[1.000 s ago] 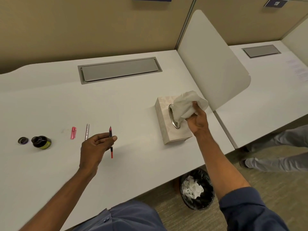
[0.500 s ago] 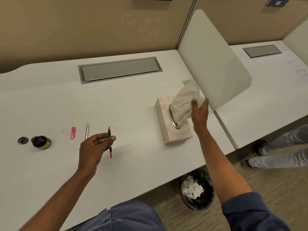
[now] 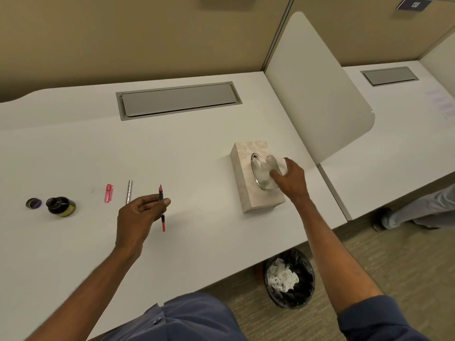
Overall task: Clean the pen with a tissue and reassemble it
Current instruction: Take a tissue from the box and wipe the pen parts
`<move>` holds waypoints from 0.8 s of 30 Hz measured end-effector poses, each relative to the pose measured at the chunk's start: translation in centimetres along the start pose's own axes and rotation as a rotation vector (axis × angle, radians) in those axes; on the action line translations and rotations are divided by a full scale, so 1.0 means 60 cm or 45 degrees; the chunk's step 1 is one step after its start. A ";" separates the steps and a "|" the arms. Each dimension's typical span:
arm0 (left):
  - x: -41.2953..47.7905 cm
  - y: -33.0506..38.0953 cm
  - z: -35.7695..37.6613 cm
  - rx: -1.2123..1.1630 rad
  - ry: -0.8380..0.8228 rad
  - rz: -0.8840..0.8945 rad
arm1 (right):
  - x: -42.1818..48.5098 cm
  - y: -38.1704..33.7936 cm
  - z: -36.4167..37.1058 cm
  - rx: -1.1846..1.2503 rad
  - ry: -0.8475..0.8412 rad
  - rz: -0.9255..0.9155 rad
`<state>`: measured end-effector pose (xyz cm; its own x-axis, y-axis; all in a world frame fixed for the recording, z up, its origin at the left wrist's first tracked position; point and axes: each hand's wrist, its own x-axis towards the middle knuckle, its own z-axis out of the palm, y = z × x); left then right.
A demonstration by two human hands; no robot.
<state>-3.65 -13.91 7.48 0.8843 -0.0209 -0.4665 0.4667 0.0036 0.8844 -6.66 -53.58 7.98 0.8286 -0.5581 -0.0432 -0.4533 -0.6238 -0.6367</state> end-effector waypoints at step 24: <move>-0.001 0.000 -0.006 -0.012 0.024 -0.001 | 0.035 -0.005 -0.009 -0.140 -0.316 0.273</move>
<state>-3.70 -13.56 7.53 0.8841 -0.0019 -0.4673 0.4673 0.0130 0.8840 -4.96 -54.91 8.51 0.7595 -0.5408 -0.3616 -0.6470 -0.5696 -0.5070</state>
